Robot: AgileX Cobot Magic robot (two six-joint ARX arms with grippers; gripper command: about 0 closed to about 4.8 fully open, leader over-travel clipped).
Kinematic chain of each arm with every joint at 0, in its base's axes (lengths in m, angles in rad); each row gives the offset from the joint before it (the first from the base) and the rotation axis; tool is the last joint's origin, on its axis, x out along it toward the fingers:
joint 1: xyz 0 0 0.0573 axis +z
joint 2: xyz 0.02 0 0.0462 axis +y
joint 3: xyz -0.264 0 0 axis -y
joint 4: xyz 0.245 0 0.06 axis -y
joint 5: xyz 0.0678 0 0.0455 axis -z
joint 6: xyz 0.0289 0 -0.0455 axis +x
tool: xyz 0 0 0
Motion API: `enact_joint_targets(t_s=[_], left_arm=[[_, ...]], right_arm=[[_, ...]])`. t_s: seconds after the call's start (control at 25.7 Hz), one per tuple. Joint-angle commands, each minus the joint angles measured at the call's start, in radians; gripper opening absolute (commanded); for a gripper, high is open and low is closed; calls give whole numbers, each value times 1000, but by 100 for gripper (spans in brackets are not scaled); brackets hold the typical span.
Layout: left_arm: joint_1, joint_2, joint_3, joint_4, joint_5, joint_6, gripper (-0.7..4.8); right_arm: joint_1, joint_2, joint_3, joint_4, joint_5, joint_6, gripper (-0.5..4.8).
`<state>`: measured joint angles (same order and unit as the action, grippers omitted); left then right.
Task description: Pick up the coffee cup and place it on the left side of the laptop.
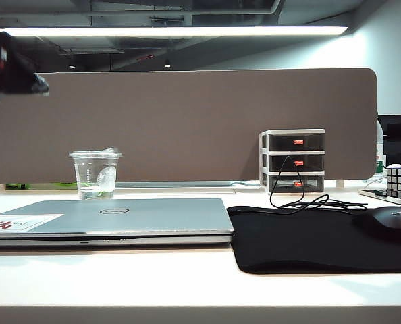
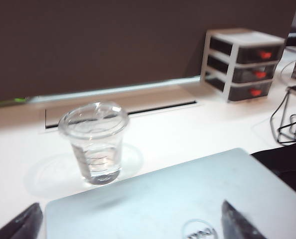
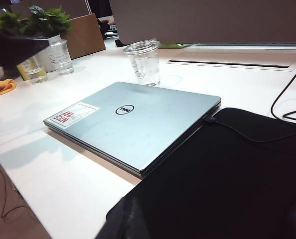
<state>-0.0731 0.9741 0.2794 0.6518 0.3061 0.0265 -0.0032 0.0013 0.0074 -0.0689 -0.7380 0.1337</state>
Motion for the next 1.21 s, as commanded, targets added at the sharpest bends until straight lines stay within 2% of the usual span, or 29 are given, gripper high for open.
enact_joint_targets(t_s=[0.04, 0.16, 0.31, 0.39, 0.55, 0.66, 0.74, 0.78, 0.86, 0.9, 0.97, 1.21], left_arm=[[55, 99, 26, 102, 58, 0, 479], [117, 212, 53, 183, 96, 0, 479], [185, 362, 120, 192, 175, -2, 479], [202, 434, 159, 209, 196, -37, 479], [204, 544, 231, 219, 195, -61, 479], [203, 555, 243, 238, 185, -86, 479], [197, 571, 243, 294, 186, -27, 479], [197, 594, 243, 351, 198, 20, 479], [199, 631, 248, 414, 237, 34, 479], [200, 675, 273, 438, 288, 33, 479], [200, 721, 312, 437, 348, 30, 479], [196, 815, 425, 404, 422, 19, 479]], right_arm=[[0, -2, -5, 12, -5, 2, -1], [0, -2, -5, 12, -5, 2, -1], [0, -2, -5, 12, -5, 2, -1], [0, -2, -5, 13, -4, 2, -1], [-1, -2, -5, 13, 3, 1, -1], [0, -2, -5, 13, 3, 1, -1], [0, -2, -5, 13, 3, 1, -1], [0, -2, -5, 13, 3, 1, -1], [0, -2, -5, 13, 2, 1, -1], [0, -2, -5, 14, 2, 1, -1], [0, -2, -5, 13, -1, 1, -1], [0, -2, -5, 13, -5, 1, -1]])
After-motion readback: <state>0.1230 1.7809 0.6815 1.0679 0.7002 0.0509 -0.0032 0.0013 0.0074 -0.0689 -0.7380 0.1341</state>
